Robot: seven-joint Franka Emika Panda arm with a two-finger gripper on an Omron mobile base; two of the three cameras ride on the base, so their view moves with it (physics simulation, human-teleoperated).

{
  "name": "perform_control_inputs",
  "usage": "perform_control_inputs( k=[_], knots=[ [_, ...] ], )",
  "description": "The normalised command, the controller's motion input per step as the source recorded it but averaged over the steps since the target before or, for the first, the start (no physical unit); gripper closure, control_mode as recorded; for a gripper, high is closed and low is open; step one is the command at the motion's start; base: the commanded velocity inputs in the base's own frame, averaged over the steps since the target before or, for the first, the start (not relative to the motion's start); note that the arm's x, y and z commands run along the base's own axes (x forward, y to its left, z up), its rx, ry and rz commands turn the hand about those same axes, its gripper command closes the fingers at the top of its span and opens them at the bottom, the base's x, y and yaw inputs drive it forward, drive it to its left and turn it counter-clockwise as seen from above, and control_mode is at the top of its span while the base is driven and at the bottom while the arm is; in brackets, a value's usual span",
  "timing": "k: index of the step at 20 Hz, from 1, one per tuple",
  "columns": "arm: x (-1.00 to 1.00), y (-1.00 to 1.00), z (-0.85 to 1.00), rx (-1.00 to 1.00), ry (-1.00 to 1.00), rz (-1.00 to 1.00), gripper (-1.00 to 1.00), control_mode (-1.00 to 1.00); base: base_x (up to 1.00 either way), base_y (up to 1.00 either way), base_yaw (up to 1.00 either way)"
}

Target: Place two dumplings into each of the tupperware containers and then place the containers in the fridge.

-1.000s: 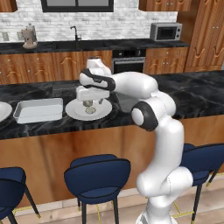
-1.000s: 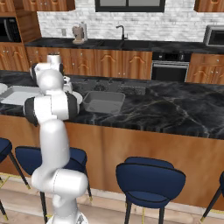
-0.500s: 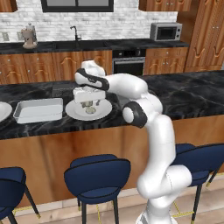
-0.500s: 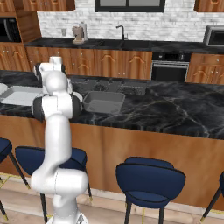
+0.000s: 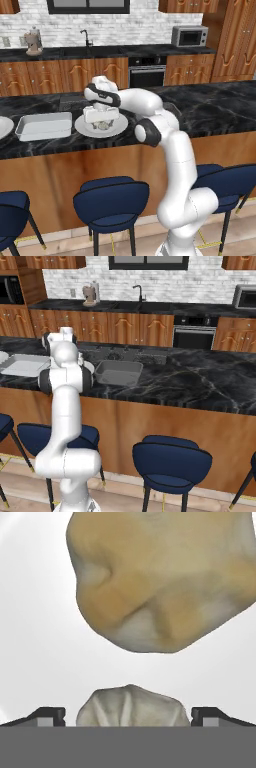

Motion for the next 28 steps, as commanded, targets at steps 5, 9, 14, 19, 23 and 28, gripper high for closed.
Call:
perform_control_inputs(
  k=[5,9,14,19,23,28],
  knots=[
    [0.0,0.0,-0.05,0.0,0.03,0.0,1.0,-1.0,0.0,0.0,0.0],
    [0.04,-0.01,0.03,0.0,0.0,0.0,1.0,-1.0,0.0,0.0,0.0],
    [-0.1,-0.37,0.58,0.0,-0.06,0.02,1.0,-1.0,0.0,0.0,0.0],
    [-0.17,-0.68,0.74,0.0,-0.04,0.01,1.0,-1.0,0.0,0.0,0.0],
    [0.07,-0.81,0.44,0.0,0.0,-0.01,1.0,-1.0,0.0,0.0,0.0],
    [0.25,-0.97,0.16,0.01,0.0,0.0,1.0,-1.0,0.0,0.0,0.0]
  ],
)
